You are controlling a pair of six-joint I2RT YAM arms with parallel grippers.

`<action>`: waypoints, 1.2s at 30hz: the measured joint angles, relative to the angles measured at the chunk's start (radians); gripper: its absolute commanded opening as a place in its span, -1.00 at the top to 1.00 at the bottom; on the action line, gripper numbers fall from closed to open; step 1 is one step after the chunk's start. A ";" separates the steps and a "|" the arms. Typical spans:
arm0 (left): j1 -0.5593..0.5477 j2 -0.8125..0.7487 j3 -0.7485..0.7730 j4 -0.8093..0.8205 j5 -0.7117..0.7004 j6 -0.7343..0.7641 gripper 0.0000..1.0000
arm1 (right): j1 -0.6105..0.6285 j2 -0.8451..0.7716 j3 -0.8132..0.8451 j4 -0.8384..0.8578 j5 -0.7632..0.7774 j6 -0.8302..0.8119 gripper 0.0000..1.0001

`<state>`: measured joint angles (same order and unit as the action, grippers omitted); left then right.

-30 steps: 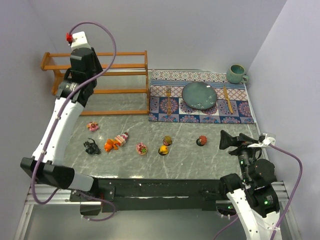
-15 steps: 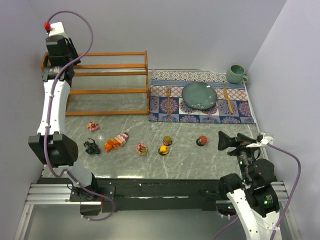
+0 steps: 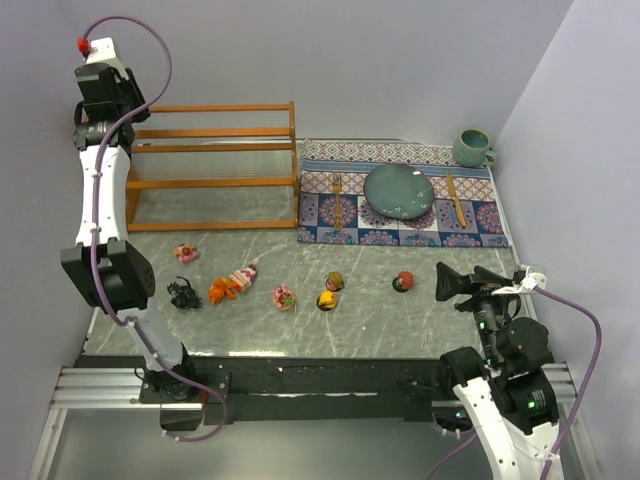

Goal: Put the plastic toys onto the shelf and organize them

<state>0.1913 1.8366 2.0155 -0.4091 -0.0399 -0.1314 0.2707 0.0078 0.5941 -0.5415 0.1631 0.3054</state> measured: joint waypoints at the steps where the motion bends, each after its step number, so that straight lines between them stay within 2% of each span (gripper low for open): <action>1: 0.000 0.006 0.000 -0.003 0.002 0.000 0.68 | 0.000 0.000 0.000 0.000 0.000 0.000 -1.00; 10: 0.004 0.027 0.000 -0.021 0.017 0.008 0.67 | 0.000 0.000 0.000 -0.001 0.000 0.000 -1.00; 18: 0.006 0.037 0.006 -0.020 0.018 0.007 0.57 | 0.000 0.000 0.000 -0.001 0.000 0.000 -1.00; 25: 0.006 0.045 0.012 -0.014 0.021 0.008 0.27 | 0.000 0.000 0.000 -0.002 0.000 0.000 -1.00; 29: 0.006 0.046 0.014 -0.014 0.022 0.007 0.02 | 0.000 0.000 0.000 -0.002 0.000 0.000 -1.00; 36: 0.006 0.056 0.014 -0.022 0.026 0.009 -0.26 | 0.000 0.000 0.000 -0.002 0.000 0.000 -1.00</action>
<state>0.1978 1.8931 2.0293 -0.4309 -0.0135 -0.1223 0.2707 0.0078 0.5941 -0.5430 0.1631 0.3054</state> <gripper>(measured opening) 0.585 0.999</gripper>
